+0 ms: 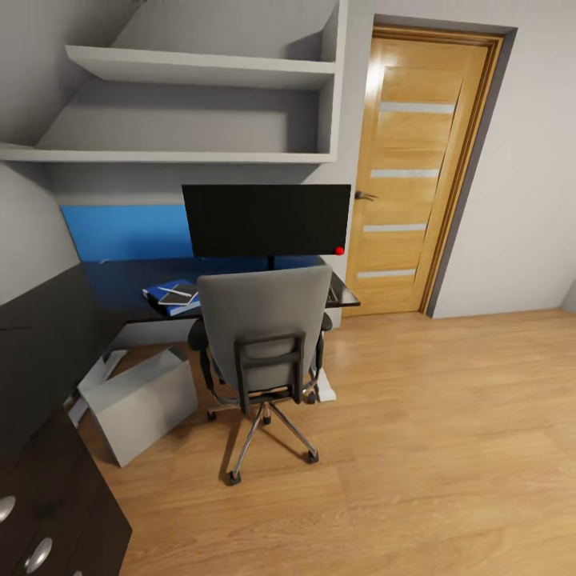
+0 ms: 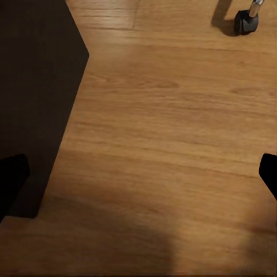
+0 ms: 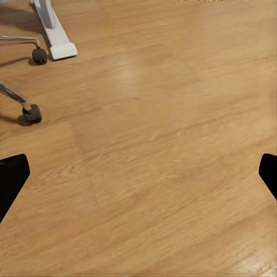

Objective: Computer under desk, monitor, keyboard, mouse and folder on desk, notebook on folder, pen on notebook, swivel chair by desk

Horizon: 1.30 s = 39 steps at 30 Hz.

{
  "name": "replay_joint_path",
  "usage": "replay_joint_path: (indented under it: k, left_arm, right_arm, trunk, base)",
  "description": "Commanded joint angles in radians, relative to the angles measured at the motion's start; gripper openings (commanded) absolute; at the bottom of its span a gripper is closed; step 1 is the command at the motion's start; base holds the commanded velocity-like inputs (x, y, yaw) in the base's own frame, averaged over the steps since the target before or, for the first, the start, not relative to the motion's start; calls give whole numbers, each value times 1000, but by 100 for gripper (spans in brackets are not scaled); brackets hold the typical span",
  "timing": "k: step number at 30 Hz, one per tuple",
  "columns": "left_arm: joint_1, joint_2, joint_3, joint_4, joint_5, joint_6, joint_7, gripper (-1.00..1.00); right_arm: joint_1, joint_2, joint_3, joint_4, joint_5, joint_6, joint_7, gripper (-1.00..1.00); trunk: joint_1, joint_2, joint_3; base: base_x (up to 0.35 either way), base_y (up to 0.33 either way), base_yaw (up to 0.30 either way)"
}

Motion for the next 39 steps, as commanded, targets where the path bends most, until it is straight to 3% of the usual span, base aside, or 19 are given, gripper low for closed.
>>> replay_joint_path:
  k: [1, 12, 39]
  left_arm:
    - [10, 0, -9, 0, 6, -5, 4, 100]
    - [82, 1, -11, 0, 4, -8, 3, 100]
    - [86, 1, -12, 0, 3, -6, -11, 100]
  right_arm:
    - [3, 0, 9, 2, -2, -3, -6, 100]
    - [32, 6, 10, 3, 1, 8, -8, 100]
    - [32, 1, 9, 2, 2, 13, -7, 100]
  trunk:
    - [-4, 7, 2]
    - [-46, 84, 37]
    - [-150, 273, 92]
  base:
    - [0, 0, 0]
    - [0, 0, 0]
    - [0, 0, 0]
